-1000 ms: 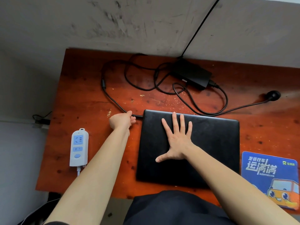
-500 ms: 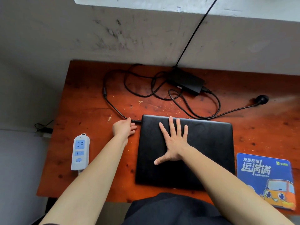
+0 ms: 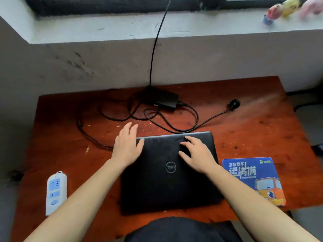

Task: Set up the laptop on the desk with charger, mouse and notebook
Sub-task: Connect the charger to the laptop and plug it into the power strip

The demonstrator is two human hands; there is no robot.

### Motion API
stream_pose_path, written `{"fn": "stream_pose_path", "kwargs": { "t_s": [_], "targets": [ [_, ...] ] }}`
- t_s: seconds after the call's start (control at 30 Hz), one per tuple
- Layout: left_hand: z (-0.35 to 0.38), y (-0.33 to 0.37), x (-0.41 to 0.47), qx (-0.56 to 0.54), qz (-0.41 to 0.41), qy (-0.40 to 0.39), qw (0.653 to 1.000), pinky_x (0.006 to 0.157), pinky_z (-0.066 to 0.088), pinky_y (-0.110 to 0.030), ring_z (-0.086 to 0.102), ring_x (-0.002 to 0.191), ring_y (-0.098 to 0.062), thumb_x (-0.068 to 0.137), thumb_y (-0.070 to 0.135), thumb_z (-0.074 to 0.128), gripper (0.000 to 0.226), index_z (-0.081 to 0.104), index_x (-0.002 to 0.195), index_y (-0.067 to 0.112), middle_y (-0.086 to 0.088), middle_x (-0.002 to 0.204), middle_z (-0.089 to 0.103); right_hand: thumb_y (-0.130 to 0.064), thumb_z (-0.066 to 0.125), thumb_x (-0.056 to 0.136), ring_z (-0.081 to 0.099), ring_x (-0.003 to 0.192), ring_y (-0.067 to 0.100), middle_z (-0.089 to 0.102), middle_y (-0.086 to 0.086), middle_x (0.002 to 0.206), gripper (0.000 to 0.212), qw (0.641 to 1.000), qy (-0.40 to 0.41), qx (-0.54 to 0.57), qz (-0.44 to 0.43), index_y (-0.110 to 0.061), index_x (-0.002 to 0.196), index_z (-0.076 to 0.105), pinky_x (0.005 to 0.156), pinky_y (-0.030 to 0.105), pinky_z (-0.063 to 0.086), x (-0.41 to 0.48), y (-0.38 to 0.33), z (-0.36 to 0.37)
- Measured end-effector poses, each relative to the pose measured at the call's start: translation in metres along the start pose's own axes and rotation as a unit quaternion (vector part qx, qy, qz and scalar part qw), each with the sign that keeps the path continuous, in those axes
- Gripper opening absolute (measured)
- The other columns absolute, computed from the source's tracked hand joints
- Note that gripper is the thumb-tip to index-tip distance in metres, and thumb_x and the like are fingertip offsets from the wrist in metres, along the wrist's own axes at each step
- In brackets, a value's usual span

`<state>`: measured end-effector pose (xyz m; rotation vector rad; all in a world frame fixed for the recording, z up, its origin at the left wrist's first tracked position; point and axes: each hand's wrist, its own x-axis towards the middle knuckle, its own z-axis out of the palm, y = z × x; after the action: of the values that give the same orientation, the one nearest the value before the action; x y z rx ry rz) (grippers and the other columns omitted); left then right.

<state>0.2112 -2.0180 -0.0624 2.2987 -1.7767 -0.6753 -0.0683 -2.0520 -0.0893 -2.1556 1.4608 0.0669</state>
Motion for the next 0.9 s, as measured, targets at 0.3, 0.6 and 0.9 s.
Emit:
{"fn": "stream_pose_path", "kwargs": {
  "t_s": [0.3, 0.6, 0.9],
  "targets": [
    [0.065, 0.088, 0.028, 0.048, 0.056, -0.046, 0.996, 0.115, 0.028, -0.047, 0.024, 0.144, -0.033, 0.099, 0.043, 0.046, 0.060, 0.035, 0.150, 0.013, -0.012, 0.161, 0.024, -0.046, 0.068, 0.090, 0.050, 0.132, 0.027, 0.051, 0.007, 0.147, 0.070, 0.811, 0.132, 0.427, 0.377, -0.019, 0.149, 0.041, 0.111, 0.038, 0.039, 0.057, 0.092, -0.054],
    [0.072, 0.091, 0.040, 0.078, 0.025, -0.068, 0.994, 0.102, 0.039, -0.044, 0.045, 0.120, -0.030, 0.099, 0.042, 0.048, 0.047, 0.054, 0.134, 0.011, -0.010, 0.137, 0.046, -0.035, 0.055, 0.101, 0.068, 0.098, 0.017, 0.070, 0.002, 0.107, 0.024, 0.526, 0.143, 0.740, 0.393, -0.020, 0.120, 0.054, 0.085, 0.035, 0.053, 0.119, 0.128, -0.086],
    [0.033, 0.066, 0.018, 0.077, 0.017, 0.054, 0.995, 0.077, 0.048, -0.038, 0.051, 0.084, -0.022, 0.097, 0.030, 0.056, 0.022, 0.066, 0.089, 0.012, -0.003, 0.092, 0.058, -0.046, 0.039, 0.105, 0.020, 0.048, 0.007, 0.024, -0.012, 0.057, 0.035, 0.605, 0.144, 0.755, 0.208, -0.020, 0.109, 0.063, 0.042, 0.022, 0.023, 0.118, 0.050, -0.102]
  ]
}}
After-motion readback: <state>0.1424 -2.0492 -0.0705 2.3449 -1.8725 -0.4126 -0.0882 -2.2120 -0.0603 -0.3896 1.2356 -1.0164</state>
